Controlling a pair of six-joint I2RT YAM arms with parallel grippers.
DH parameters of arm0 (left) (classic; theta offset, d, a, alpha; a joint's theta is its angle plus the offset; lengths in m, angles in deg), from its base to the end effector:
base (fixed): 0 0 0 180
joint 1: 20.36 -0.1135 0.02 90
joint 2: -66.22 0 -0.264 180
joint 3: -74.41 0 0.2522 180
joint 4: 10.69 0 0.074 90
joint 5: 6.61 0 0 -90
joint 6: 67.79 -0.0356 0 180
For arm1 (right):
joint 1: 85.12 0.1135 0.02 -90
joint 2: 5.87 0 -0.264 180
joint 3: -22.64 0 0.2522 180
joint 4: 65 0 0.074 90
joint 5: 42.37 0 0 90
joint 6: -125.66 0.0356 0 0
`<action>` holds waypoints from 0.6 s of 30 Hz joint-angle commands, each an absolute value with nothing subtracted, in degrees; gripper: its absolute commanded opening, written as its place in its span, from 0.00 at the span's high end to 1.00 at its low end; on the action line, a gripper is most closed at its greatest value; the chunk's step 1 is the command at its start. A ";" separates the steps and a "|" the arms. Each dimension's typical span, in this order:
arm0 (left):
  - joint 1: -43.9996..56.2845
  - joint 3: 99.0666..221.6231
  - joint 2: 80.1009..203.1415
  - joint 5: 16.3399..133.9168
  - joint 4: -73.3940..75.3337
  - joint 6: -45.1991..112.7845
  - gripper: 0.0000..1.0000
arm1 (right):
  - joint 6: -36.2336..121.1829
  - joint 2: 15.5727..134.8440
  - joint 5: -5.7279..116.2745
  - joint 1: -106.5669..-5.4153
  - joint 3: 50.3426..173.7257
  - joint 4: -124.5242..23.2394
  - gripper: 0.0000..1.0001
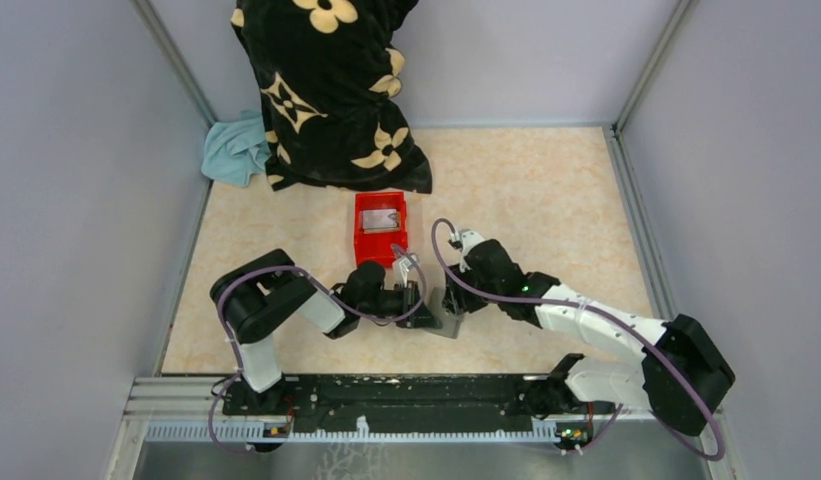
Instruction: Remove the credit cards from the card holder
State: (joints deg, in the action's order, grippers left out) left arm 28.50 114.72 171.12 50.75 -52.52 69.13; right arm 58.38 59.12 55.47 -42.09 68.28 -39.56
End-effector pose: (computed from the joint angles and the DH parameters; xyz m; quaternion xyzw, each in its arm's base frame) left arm 0.1776 -0.2325 0.1006 0.1691 0.7964 -0.5511 0.1827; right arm 0.1603 0.1563 0.1922 -0.1883 0.9020 0.2612 0.2878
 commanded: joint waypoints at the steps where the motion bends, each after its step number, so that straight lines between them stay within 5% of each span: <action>1: 27.82 112.52 170.97 49.59 -55.55 68.70 0.84 | 51.76 61.43 43.22 -37.83 75.11 -34.55 0.57; 18: 27.72 107.48 166.50 51.21 -56.21 67.62 0.85 | 51.30 76.26 36.04 -29.19 78.50 -33.69 0.45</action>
State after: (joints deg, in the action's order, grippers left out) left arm 28.00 107.84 167.12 50.79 -54.86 68.67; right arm 51.65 74.22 36.96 -30.05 77.06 -32.34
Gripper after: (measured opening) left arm 0.153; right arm 0.546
